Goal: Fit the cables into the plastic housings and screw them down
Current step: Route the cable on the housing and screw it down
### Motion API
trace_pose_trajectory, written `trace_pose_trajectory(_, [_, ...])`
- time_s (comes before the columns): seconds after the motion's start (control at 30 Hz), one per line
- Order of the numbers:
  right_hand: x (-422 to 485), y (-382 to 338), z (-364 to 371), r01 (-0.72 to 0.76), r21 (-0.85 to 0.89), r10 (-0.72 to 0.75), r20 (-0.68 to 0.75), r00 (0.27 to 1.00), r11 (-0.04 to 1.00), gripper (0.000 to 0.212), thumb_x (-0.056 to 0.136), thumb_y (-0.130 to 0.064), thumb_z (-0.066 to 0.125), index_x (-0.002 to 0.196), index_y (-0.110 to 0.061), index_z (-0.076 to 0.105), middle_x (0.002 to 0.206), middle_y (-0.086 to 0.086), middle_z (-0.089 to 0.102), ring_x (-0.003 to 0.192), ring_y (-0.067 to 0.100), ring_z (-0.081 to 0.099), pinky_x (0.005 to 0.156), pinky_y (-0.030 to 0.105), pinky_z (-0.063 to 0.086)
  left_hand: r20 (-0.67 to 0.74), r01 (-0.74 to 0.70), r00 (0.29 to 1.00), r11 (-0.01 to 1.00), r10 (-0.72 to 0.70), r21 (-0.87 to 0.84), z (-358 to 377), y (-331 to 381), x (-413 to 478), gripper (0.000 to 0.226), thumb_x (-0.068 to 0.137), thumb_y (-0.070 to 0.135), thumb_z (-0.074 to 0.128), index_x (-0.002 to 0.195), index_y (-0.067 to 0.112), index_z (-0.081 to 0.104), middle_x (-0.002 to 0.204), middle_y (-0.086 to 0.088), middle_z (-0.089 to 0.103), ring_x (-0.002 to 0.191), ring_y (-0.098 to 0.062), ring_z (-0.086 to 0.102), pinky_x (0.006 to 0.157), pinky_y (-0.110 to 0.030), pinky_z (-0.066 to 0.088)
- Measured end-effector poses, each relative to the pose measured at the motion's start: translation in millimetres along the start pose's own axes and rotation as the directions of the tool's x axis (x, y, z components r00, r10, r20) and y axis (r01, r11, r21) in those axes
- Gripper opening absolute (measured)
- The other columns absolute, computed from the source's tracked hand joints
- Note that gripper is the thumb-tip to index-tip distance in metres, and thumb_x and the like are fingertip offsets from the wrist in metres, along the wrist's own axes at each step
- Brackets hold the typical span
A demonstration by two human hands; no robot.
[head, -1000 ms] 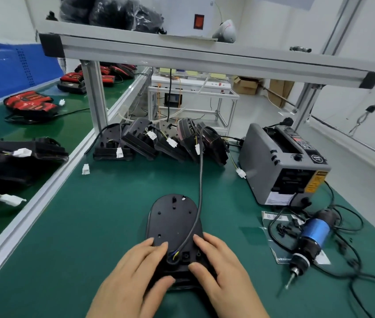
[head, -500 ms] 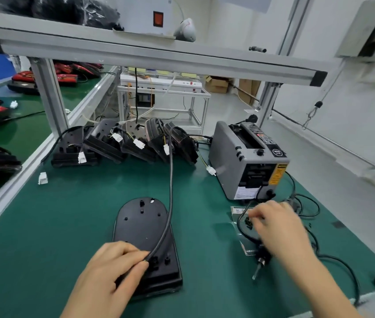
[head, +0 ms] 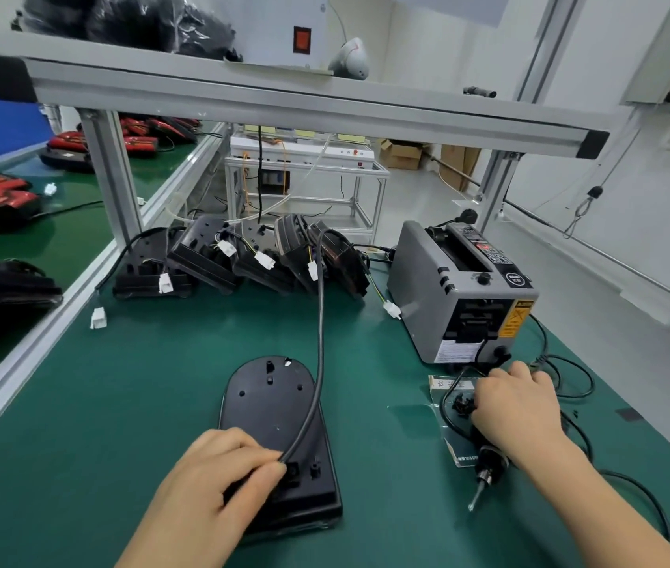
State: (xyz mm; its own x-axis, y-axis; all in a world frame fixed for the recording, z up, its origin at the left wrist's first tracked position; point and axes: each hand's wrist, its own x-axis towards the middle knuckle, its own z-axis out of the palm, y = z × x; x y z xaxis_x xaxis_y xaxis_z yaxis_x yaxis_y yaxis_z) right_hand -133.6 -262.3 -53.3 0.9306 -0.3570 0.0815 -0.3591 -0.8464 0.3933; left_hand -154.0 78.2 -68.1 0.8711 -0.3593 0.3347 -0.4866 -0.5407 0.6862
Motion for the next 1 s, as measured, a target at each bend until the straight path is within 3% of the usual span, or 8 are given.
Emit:
trace_pose_trajectory(0.1, [-1.9,3.8,-5.9,-0.012,0.071,0.014,-0.028,1.000,0.997,0.019,0.086,-0.025,0.046,0.098,-0.027,0.061,0.098,-0.009,0.062,0.101,0.018,0.049,0.078,0.029,0.035,0.078,0.112,0.991,0.994,-0.111,-0.015,-8.0,8.7,20.5,0.041,0.081,0.075,0.025,0.091,0.055,0.060,0.093,0.031,0.061,0.098,0.009,0.052,0.080,-0.016,0.041])
trace_pose_trajectory(0.2, [-6.4,3.8,-22.2,0.016,0.464,0.028,-0.087,0.996,0.885,0.006,0.088,-0.027,0.052,0.086,-0.028,0.057,0.083,-0.012,0.061,0.082,0.013,0.056,0.067,0.027,0.044,0.075,0.210,0.977,0.967,-0.201,-0.145,-3.6,19.4,51.9,0.047,0.077,0.071,0.034,0.112,0.051,0.058,0.095,0.034,0.064,0.098,0.014,0.055,0.092,-0.020,0.042])
trace_pose_trajectory(0.27, [-11.3,-8.8,-37.4,0.087,0.784,-0.067,-0.058,0.996,0.615,0.011,0.088,-0.023,0.060,0.079,-0.027,0.057,0.077,-0.010,0.063,0.075,0.010,0.059,0.062,0.021,0.042,0.130,0.240,0.968,0.949,-0.217,-0.206,3.9,25.6,70.3,0.043,0.083,0.055,0.053,0.123,0.040,0.058,0.092,0.032,0.066,0.093,0.016,0.056,0.092,-0.016,0.040])
trace_pose_trajectory(0.33, [-15.1,-30.6,-54.7,0.076,0.988,-0.193,-0.049,0.980,0.135,0.012,0.089,-0.012,0.062,0.081,-0.021,0.061,0.087,-0.003,0.069,0.081,0.013,0.066,0.064,0.015,0.045,0.178,0.201,0.969,0.966,-0.172,-0.162,12.3,29.2,80.1,0.044,0.086,0.038,0.062,0.129,0.034,0.056,0.082,0.030,0.066,0.081,0.012,0.058,0.085,-0.015,0.042])
trace_pose_trajectory(0.43, [-7.4,-59.8,-73.7,-0.042,0.964,-0.279,-0.034,0.960,-0.264,0.009,0.091,-0.010,0.059,0.085,-0.016,0.061,0.091,0.002,0.068,0.092,0.016,0.069,0.075,0.024,0.056,0.195,0.125,0.976,0.984,-0.098,-0.130,19.6,29.8,81.2,0.040,0.087,0.025,0.062,0.125,0.038,0.059,0.078,0.026,0.062,0.068,0.004,0.053,0.074,-0.015,0.043])
trace_pose_trajectory(0.6, [28.7,-87.5,-99.0,-0.198,0.872,-0.389,0.010,0.921,-0.448,0.008,0.093,-0.010,0.056,0.087,-0.015,0.057,0.096,0.005,0.062,0.092,0.025,0.069,0.079,0.040,0.058,0.212,0.001,0.977,0.984,0.036,-0.176,25.1,26.9,74.7,0.032,0.091,0.021,0.060,0.105,0.050,0.064,0.085,0.023,0.055,0.080,-0.004,0.054,0.076,-0.015,0.042])
trace_pose_trajectory(0.83, [67.6,-109.1,-126.0,-0.162,0.738,-0.349,-0.106,0.931,-0.655,0.004,0.093,-0.008,0.055,0.096,-0.011,0.054,0.096,0.007,0.061,0.082,0.016,0.070,0.069,0.026,0.057,0.044,0.037,0.999,0.957,-0.025,-0.288,21.9,24.3,77.1,0.046,0.092,0.013,0.057,0.120,0.049,0.051,0.093,0.020,0.058,0.087,-0.005,0.057,0.083,-0.014,0.042])
trace_pose_trajectory(1.0, [93.5,-108.7,-134.2,-0.281,0.409,-0.298,0.024,0.954,-0.868,0.003,0.096,-0.009,0.051,0.095,-0.011,0.049,0.099,0.015,0.062,0.071,0.019,0.071,0.053,0.021,0.052,0.274,0.188,0.957,0.921,-0.094,-0.340,27.3,25.5,78.7,0.052,0.093,0.025,0.057,0.138,0.041,0.037,0.089,0.017,0.066,0.080,0.000,0.060,0.077,-0.016,0.046])
